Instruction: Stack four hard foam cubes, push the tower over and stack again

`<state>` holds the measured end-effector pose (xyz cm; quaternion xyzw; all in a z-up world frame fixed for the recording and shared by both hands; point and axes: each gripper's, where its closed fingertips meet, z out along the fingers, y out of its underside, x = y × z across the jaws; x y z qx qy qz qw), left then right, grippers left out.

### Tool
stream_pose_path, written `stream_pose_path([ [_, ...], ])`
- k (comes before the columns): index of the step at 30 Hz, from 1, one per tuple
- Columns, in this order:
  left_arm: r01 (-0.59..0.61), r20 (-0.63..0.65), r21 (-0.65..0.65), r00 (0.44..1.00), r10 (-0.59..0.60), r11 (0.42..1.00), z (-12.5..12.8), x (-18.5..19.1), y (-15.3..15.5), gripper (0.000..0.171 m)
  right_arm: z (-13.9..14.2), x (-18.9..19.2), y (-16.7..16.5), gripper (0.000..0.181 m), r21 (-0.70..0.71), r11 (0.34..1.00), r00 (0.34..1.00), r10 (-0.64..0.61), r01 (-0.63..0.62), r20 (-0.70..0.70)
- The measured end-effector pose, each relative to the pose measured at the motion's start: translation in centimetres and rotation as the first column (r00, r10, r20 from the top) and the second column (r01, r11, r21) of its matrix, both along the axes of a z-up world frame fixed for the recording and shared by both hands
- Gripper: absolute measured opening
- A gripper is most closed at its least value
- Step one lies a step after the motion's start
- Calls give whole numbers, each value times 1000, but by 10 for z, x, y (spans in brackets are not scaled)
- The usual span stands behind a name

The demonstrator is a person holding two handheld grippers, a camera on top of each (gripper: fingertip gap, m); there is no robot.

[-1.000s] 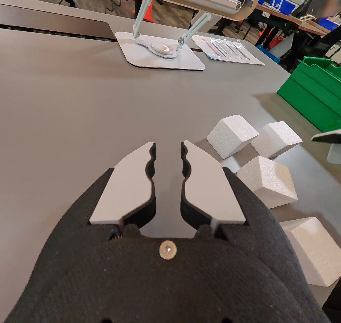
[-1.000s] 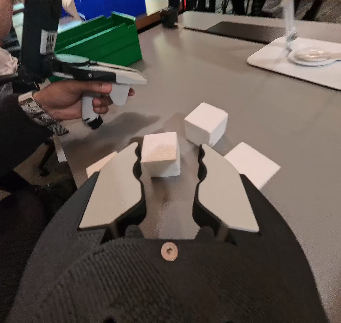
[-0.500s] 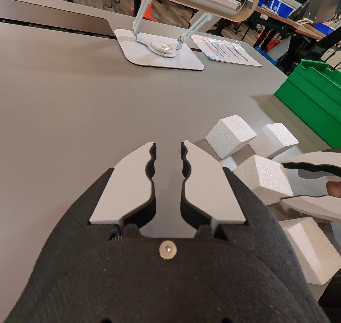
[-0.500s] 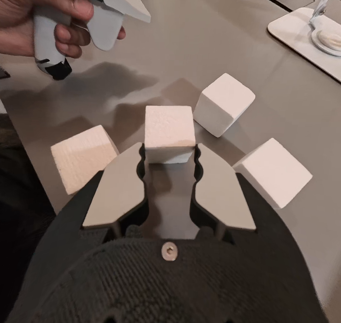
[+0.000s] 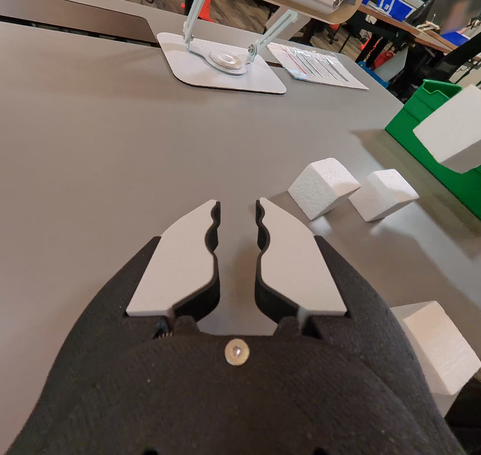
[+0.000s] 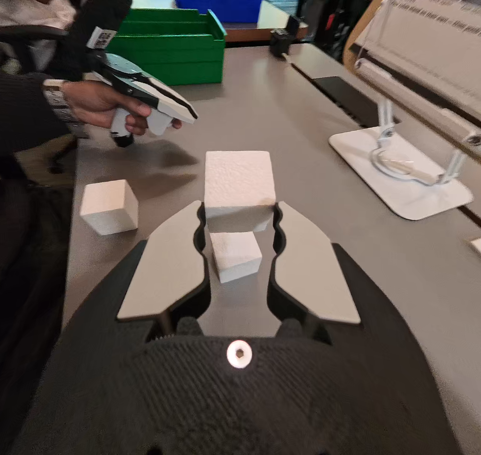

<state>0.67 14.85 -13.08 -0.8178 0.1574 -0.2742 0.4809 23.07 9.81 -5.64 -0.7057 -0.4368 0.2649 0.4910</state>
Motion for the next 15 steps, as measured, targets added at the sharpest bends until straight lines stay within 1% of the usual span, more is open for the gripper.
stream_pose_path([
  [3, -3, -18, 2, 1000, 3, 1000, -2, -1, 0, 26, -5, 3, 5, 51, -100, 988, 992, 118, -121, -32],
  [6, -2, -24, -9, 1000, 2, 1000, -5, -4, -3, 27, -20, 2, 10, 51, -126, 977, 983, 179, -173, 38],
  [9, -11, 1, -17, 1000, 11, 1000, -3, -12, -9, 27, -37, 0, 0, 51, -185, 957, 967, 241, -223, 84],
  [11, -21, 22, -25, 1000, 21, 999, -2, -20, -13, 28, -47, 0, -3, 51, -187, 952, 957, 266, -241, 120],
  [13, -34, 34, -38, 999, 36, 999, -3, -29, -17, 28, -40, 0, -2, 51, -140, 954, 956, 278, -264, 97],
  [15, -62, 56, -33, 996, 64, 997, 0, -39, -19, 28, -18, 0, 2, 51, -98, 957, 961, 277, -275, 12],
])
